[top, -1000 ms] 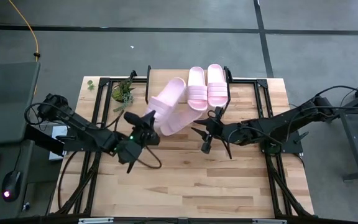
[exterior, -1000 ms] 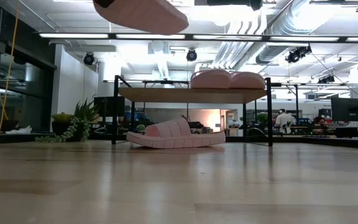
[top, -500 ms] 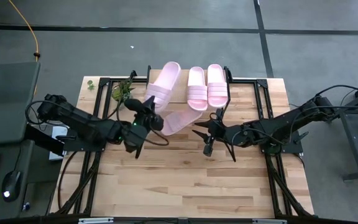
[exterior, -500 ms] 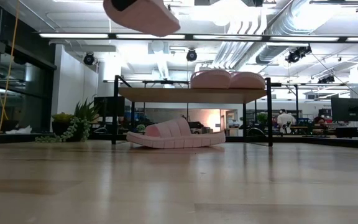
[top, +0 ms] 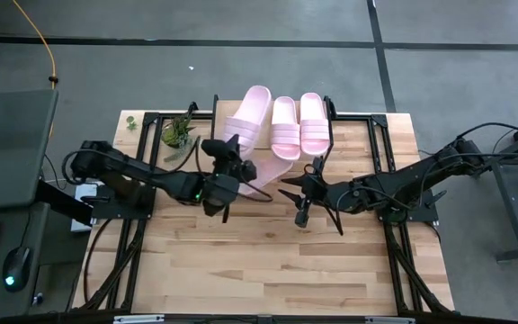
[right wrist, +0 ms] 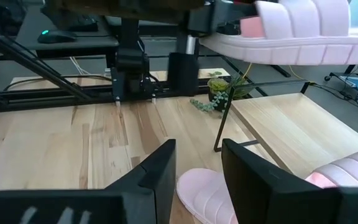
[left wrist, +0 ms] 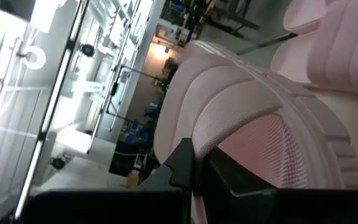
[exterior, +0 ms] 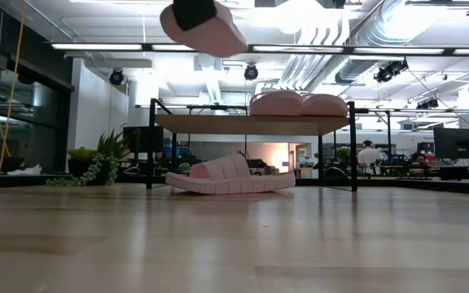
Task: Pick and place slides into the shelf
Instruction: Put the pink slide on the shelf
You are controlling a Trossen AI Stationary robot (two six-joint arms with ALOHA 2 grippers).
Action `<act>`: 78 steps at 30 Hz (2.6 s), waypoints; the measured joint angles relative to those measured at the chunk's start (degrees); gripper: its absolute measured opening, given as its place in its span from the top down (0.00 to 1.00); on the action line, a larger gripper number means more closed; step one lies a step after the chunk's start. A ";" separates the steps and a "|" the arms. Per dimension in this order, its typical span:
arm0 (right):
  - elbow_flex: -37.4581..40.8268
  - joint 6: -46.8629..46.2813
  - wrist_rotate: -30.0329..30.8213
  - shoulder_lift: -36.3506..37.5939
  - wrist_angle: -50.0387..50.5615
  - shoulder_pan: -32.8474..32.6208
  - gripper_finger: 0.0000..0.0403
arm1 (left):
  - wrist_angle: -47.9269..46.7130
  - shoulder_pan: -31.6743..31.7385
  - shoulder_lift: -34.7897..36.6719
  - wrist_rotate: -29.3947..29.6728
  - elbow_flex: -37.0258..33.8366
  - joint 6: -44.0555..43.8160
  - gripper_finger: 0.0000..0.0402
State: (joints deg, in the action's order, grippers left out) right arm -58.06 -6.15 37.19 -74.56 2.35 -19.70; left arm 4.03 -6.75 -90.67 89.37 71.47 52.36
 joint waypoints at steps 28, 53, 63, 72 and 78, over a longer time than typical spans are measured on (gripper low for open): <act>0.00 -0.28 -0.13 -0.02 -0.02 -1.11 0.71 | -4.02 6.61 -8.02 -0.85 0.10 -10.39 0.99; 0.00 -0.44 -0.13 -0.02 0.00 -1.09 0.71 | -4.69 9.38 -12.27 -4.41 0.12 -15.43 0.99; 0.00 -0.46 -0.15 -0.02 -0.06 -1.11 0.71 | -4.29 9.38 -14.30 -4.56 0.12 -15.52 0.99; 0.00 -1.36 -0.13 -0.02 -0.07 -1.38 0.71 | -4.21 9.40 -14.30 -4.96 0.12 -16.82 0.99; -0.01 -1.33 -0.14 -0.02 -0.52 -2.23 0.71 | -4.21 9.40 -14.30 -4.95 0.12 -16.84 0.99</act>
State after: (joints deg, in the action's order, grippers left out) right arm -58.08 -7.48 37.05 -74.59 1.83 -21.93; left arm -0.19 2.66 -104.97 84.42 71.59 35.52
